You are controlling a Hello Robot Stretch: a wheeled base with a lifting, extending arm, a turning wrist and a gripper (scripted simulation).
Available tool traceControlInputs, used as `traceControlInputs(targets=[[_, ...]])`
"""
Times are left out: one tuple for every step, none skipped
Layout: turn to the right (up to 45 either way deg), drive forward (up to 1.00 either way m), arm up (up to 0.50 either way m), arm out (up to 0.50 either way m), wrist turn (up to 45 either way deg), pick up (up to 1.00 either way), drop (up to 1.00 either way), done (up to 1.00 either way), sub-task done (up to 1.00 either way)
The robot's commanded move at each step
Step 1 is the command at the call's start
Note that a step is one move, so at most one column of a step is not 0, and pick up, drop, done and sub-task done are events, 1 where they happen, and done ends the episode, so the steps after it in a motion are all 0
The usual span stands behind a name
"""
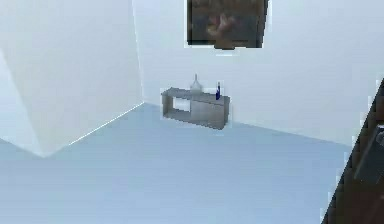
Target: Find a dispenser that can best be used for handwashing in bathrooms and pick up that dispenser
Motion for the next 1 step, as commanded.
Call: traceControlInputs(targets=[[-45.0,0.00,0.00,0.00,0.0,0.00,0.00,0.00,0.00]])
